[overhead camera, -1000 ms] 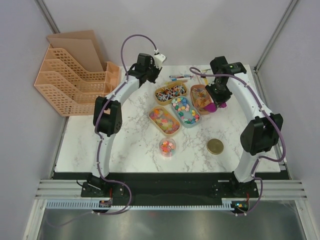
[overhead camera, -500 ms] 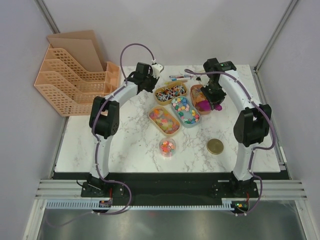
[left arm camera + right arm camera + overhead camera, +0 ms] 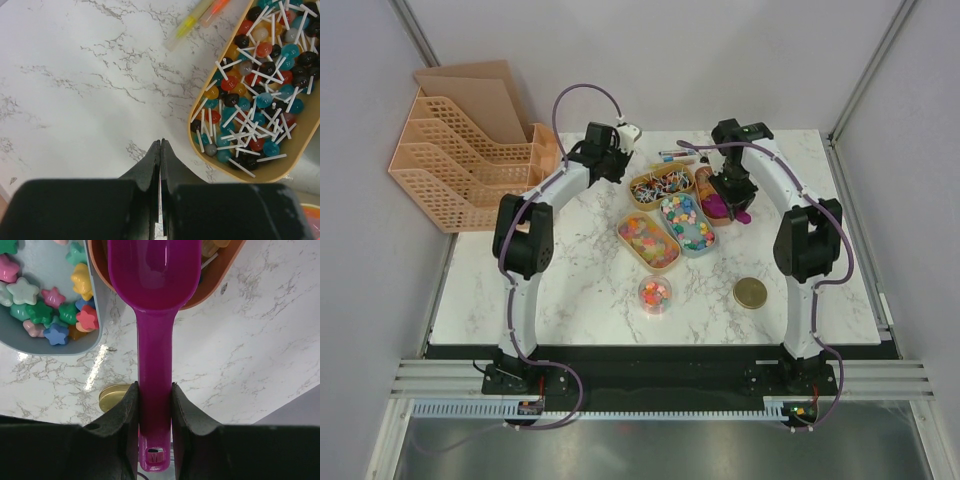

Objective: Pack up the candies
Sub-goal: Scoop the fake candies from the storage box.

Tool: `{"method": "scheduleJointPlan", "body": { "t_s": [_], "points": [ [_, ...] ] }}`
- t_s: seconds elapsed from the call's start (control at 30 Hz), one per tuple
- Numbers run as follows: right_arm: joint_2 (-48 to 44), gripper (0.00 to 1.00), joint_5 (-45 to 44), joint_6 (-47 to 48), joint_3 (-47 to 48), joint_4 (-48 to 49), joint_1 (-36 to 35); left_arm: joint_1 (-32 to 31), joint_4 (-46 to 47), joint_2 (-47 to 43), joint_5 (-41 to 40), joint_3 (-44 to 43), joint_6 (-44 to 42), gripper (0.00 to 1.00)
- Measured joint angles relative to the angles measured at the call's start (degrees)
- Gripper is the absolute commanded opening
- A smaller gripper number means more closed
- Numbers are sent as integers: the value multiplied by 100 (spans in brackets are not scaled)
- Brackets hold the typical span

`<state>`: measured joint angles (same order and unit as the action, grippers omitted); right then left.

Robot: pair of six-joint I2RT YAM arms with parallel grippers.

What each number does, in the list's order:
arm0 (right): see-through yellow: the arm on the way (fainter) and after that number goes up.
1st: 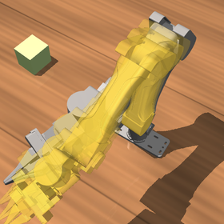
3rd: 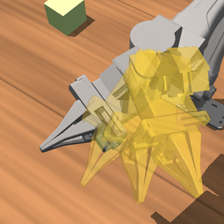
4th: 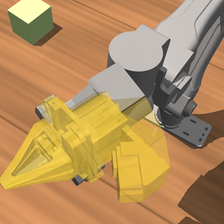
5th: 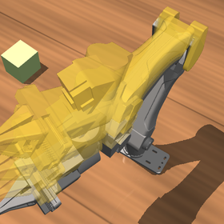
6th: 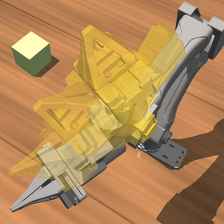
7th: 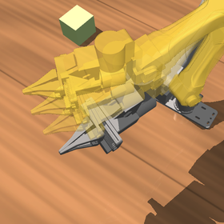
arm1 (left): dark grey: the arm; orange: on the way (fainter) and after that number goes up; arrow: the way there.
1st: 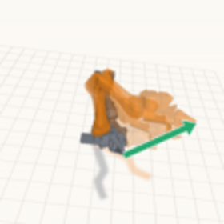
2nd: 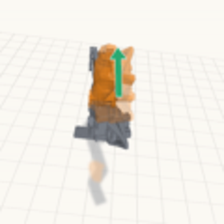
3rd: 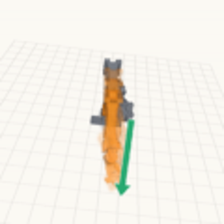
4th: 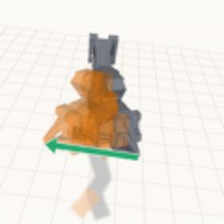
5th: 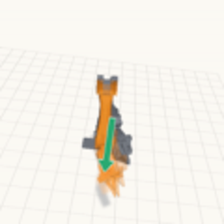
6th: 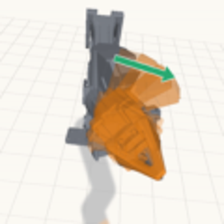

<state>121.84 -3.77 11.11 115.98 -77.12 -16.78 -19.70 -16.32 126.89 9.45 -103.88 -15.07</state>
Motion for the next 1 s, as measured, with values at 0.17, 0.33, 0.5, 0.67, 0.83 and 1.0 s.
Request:
{"method": "scheduleJointPlan", "body": {
  "t_s": [0.17, 0.33, 0.5, 0.67, 0.83, 1.0],
  "points": [
    [42, 0, 17, -155, -98, 50, 2, 94, -153, 0, 57, -48, 66, 2],
    [42, 0, 28, -402, -212, 149, 2, 146, -179, 0, 122, -90, 70, 2],
    [42, 0, 96, -636, -212, 168, 0, 153, -223, 0, 133, -118, 70, 2],
    [15, 0, 295, -935, -363, 216, 28, 153, -304, -13, 138, -118, 70, 2],
    [22, 0, 664, -1257, -463, 240, 151, 153, -354, -157, 118, -85, 70, 2],
    [249, 0, 953, -1471, -328, 229, 210, 146, -372, -525, 66, 149, 68, 2]
  ]
}}
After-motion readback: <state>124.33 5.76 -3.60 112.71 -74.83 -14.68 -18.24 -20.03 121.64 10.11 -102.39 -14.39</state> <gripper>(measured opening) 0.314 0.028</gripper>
